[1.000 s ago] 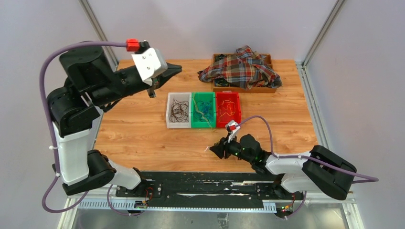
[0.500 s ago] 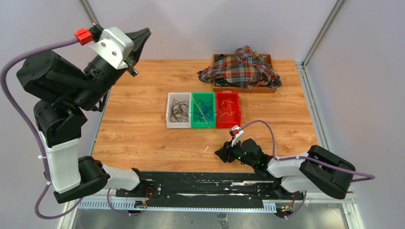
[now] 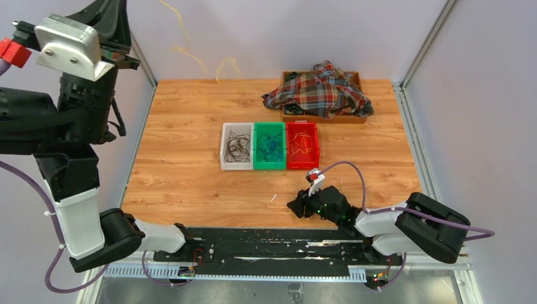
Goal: Untangle the cables
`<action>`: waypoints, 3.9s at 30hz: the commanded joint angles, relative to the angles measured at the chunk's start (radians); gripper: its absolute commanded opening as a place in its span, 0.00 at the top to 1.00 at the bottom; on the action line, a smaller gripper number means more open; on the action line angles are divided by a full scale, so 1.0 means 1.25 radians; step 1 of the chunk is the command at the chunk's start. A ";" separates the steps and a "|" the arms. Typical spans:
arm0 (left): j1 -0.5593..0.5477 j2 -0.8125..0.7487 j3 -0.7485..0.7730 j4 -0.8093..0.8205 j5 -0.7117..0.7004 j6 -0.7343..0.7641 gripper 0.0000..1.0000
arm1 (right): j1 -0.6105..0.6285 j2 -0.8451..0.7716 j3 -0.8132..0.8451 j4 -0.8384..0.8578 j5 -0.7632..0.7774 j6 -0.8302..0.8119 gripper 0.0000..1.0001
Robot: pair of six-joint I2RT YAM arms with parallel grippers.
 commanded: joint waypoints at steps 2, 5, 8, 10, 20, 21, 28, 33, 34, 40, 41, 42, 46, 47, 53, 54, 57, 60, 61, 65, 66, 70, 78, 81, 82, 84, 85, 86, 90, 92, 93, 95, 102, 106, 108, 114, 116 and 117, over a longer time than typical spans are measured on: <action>-0.006 0.011 0.021 0.144 -0.039 0.081 1.00 | 0.013 0.003 -0.013 -0.024 0.035 0.004 0.56; -0.006 0.017 0.044 0.091 -0.020 0.061 1.00 | 0.013 -0.010 -0.018 -0.030 0.039 0.007 0.56; -0.006 -0.016 -0.026 0.012 0.021 0.020 1.00 | 0.013 -0.039 -0.008 -0.047 0.038 0.009 0.56; -0.006 -0.037 -0.081 -0.033 0.046 -0.001 1.00 | 0.014 -0.074 0.011 -0.085 0.038 0.007 0.55; -0.006 -0.058 -0.196 -0.186 0.138 -0.072 1.00 | 0.014 -0.304 0.122 -0.323 0.088 -0.047 0.31; -0.006 -0.060 -0.208 -0.193 0.149 -0.079 1.00 | 0.013 -0.321 0.132 -0.340 0.094 -0.051 0.30; -0.006 -0.035 -0.259 -0.206 0.251 -0.168 1.00 | 0.013 -0.361 0.190 -0.341 0.158 -0.074 0.26; -0.006 0.027 -0.230 -0.205 0.308 -0.223 1.00 | 0.012 -0.329 0.248 -0.336 0.238 -0.091 0.28; -0.006 0.041 -0.219 -0.204 0.317 -0.230 1.00 | 0.012 -0.326 0.254 -0.339 0.270 -0.094 0.28; -0.006 0.121 -0.146 -0.196 0.358 -0.258 1.00 | -0.009 -0.312 0.280 -0.361 0.346 -0.094 0.29; -0.006 0.131 -0.141 -0.187 0.359 -0.257 1.00 | -0.014 -0.306 0.284 -0.362 0.341 -0.094 0.30; -0.006 0.138 -0.138 -0.176 0.360 -0.255 0.99 | -0.019 -0.300 0.289 -0.364 0.339 -0.095 0.30; -0.006 0.161 -0.127 -0.133 0.365 -0.242 1.00 | -0.026 -0.280 0.300 -0.362 0.316 -0.095 0.30; -0.007 0.165 -0.123 -0.125 0.364 -0.243 1.00 | -0.026 -0.275 0.303 -0.360 0.309 -0.095 0.30; -0.008 0.173 -0.143 -0.073 0.374 -0.253 1.00 | -0.037 -0.246 0.318 -0.351 0.296 -0.087 0.30; -0.009 0.175 -0.146 -0.069 0.374 -0.257 1.00 | -0.040 -0.240 0.321 -0.351 0.302 -0.083 0.30; -0.009 0.181 -0.163 -0.054 0.377 -0.265 1.00 | -0.052 -0.230 0.326 -0.355 0.339 -0.069 0.31; -0.009 0.190 -0.194 -0.023 0.380 -0.272 1.00 | -0.067 -0.231 0.327 -0.382 0.424 -0.051 0.31; -0.010 0.197 -0.198 -0.017 0.381 -0.275 1.00 | -0.076 -0.235 0.326 -0.388 0.440 -0.044 0.32; -0.012 0.238 -0.193 -0.005 0.377 -0.283 1.00 | -0.112 -0.249 0.325 -0.407 0.472 -0.038 0.33; -0.012 0.247 -0.191 0.003 0.370 -0.287 1.00 | -0.120 -0.252 0.327 -0.413 0.480 -0.038 0.33; -0.014 0.286 -0.167 0.020 0.362 -0.301 1.00 | -0.152 -0.264 0.324 -0.419 0.478 -0.031 0.34; -0.014 0.311 -0.126 0.029 0.338 -0.272 0.99 | -0.176 -0.287 0.296 -0.449 0.473 -0.012 0.35; -0.014 0.295 -0.126 0.038 0.338 -0.252 1.00 | -0.185 -0.289 0.283 -0.450 0.454 0.005 0.35; -0.014 0.289 -0.130 0.043 0.337 -0.246 1.00 | -0.186 -0.288 0.281 -0.449 0.447 0.010 0.35; -0.018 0.270 -0.142 0.059 0.323 -0.222 1.00 | -0.190 -0.285 0.278 -0.448 0.433 0.013 0.35; -0.022 0.258 -0.153 0.071 0.310 -0.204 1.00 | -0.191 -0.284 0.277 -0.447 0.427 0.013 0.35; -0.028 0.245 -0.167 0.087 0.296 -0.177 1.00 | -0.191 -0.283 0.276 -0.447 0.423 0.014 0.35; -0.059 0.191 -0.239 0.178 0.243 -0.068 1.00 | -0.195 -0.287 0.268 -0.447 0.408 0.021 0.35; -0.066 0.184 -0.232 0.193 0.230 -0.046 1.00 | -0.196 -0.287 0.266 -0.447 0.404 0.027 0.35; -0.068 0.186 -0.222 0.188 0.233 -0.045 1.00 | -0.197 -0.287 0.264 -0.446 0.404 0.028 0.36; -0.069 0.195 -0.200 0.161 0.238 -0.049 1.00 | -0.197 -0.287 0.262 -0.445 0.404 0.036 0.36; -0.071 0.219 -0.212 0.131 0.251 -0.110 1.00 | -0.201 -0.267 0.268 -0.436 0.399 0.059 0.36; -0.071 0.242 -0.209 0.138 0.260 -0.127 1.00 | -0.202 -0.251 0.285 -0.447 0.395 0.064 0.37; -0.071 0.258 -0.198 0.140 0.257 -0.128 1.00 | -0.202 -0.259 0.283 -0.447 0.393 0.065 0.37; -0.071 0.288 -0.166 0.136 0.249 -0.133 1.00 | -0.209 -0.286 0.272 -0.464 0.397 0.064 0.37; -0.071 0.291 -0.167 0.134 0.245 -0.129 1.00 | -0.211 -0.293 0.269 -0.469 0.397 0.067 0.37; -0.071 0.292 -0.170 0.133 0.243 -0.125 1.00 | -0.211 -0.298 0.266 -0.470 0.399 0.067 0.37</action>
